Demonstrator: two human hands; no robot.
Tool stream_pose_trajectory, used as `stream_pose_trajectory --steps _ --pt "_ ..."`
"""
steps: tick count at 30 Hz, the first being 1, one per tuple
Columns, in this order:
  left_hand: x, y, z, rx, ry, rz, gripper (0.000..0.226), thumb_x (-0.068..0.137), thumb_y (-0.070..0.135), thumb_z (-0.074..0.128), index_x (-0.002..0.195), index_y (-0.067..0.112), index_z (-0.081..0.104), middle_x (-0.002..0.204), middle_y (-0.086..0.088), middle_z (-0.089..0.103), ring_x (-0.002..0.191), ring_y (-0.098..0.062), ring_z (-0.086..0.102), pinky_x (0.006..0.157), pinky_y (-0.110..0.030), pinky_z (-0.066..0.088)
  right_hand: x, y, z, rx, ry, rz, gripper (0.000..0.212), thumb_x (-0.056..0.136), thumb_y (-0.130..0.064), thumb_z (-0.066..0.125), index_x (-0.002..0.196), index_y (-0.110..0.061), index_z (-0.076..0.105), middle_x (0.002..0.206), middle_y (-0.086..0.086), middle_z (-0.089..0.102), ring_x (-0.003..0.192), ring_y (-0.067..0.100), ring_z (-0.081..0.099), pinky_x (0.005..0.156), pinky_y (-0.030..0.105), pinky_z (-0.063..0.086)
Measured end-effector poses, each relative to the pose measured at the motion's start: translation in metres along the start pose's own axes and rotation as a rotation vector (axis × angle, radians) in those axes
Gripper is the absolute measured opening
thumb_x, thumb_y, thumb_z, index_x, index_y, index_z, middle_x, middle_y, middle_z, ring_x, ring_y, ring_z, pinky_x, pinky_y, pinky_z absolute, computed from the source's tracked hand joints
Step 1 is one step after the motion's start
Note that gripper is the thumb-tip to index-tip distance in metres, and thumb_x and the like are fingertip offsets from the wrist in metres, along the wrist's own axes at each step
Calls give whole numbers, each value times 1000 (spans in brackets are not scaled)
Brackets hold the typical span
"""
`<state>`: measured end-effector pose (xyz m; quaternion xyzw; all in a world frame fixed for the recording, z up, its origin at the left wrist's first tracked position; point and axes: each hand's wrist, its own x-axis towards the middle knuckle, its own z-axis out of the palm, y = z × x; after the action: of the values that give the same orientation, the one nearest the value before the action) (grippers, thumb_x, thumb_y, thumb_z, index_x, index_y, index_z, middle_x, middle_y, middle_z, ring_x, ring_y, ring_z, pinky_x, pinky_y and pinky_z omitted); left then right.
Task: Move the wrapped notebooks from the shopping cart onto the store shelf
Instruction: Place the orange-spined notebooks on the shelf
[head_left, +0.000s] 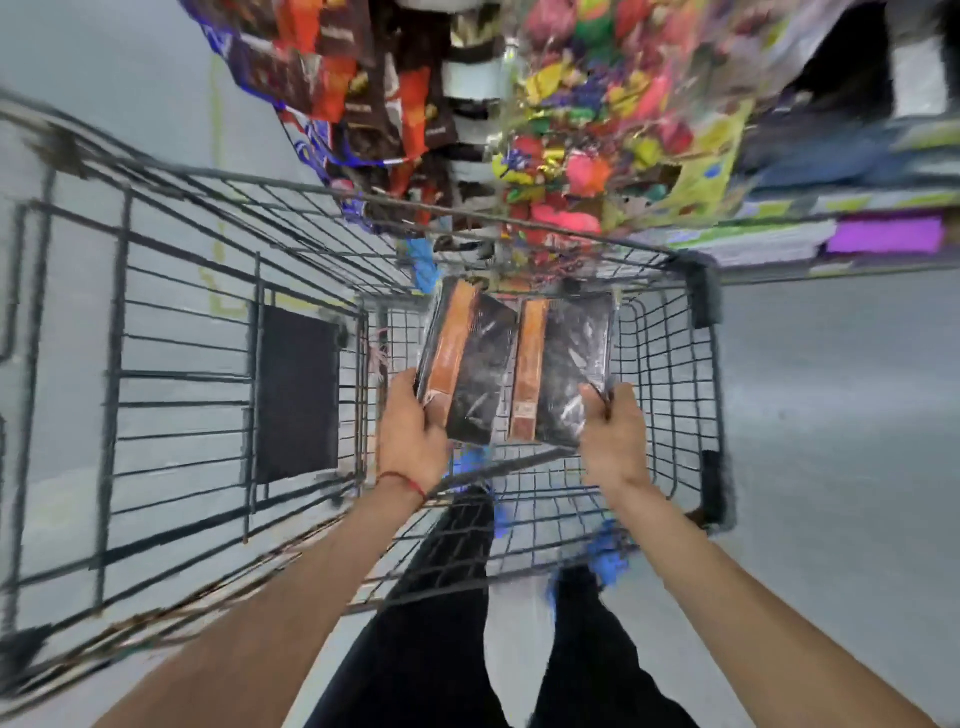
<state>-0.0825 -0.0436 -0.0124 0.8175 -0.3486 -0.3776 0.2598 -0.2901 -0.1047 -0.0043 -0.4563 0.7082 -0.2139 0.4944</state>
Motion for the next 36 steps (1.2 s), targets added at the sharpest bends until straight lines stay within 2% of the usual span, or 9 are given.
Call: stream_pose_trajectory --steps 5,10,13,18,26,30,32,35,36 --pt "-57 66 7 -61 65 108 26 96 23 50 108 43 40 112 -11 59 99 -30 58 94 -47 49 -26 -13 -76 91 44 -108 26 102 -35 55 102 -9 56 88 6 63 78 15 55 74 38 45" --pt "-117 125 31 -86 158 215 15 98 10 53 113 6 49 79 10 47 64 -6 45 60 -26 36 -55 -6 -164 231 -19 -104 19 95 -24 68 104 -10 59 80 -2 61 68 4 53 69 28 47" --pt "-148 156 55 -138 160 249 11 99 16 54 107 11 48 74 5 46 62 -8 41 57 -25 39 -66 10 -214 299 -67 -89 27 90 -12 72 114 -11 60 102 7 73 87 14 66 81 30 55" --pt "-180 194 110 -131 100 269 17 101 21 52 112 9 48 77 -2 52 61 -12 44 51 -16 36 -82 27 -297 367 -96 -135 27 90 9 65 111 -8 61 95 -1 73 76 -2 67 71 14 52" --pt "-200 257 196 -141 -37 324 28 100 33 52 122 15 48 97 -6 63 89 -24 61 82 -40 50 -76 57 -392 427 29 -119 21 95 5 60 110 -9 60 95 -5 71 78 -6 66 75 12 50" --pt "-196 292 229 -93 -49 339 24 101 17 52 122 6 48 92 -3 56 74 -8 50 75 -19 38 -50 64 -429 459 109 -73 27 96 6 56 107 -17 63 96 0 74 87 13 69 85 27 54" --pt "-187 310 243 -90 -75 329 24 100 17 52 123 8 48 98 -3 58 81 -17 54 80 -9 35 -32 61 -447 482 147 -47 31 96 9 54 102 -20 63 90 -3 74 79 8 69 77 22 55" --pt "-161 336 272 -142 -112 304 22 99 19 52 120 12 47 97 -2 59 89 -26 58 84 -40 52 2 53 -474 483 174 -36 31 97 11 52 104 -18 61 91 -5 72 74 -2 68 70 13 52" --pt "-153 346 283 -143 -113 302 20 99 19 52 118 12 47 95 -1 57 87 -24 56 82 -39 52 16 50 -482 473 180 -36 32 97 11 52 106 -18 62 93 -5 72 76 -1 68 72 14 52"
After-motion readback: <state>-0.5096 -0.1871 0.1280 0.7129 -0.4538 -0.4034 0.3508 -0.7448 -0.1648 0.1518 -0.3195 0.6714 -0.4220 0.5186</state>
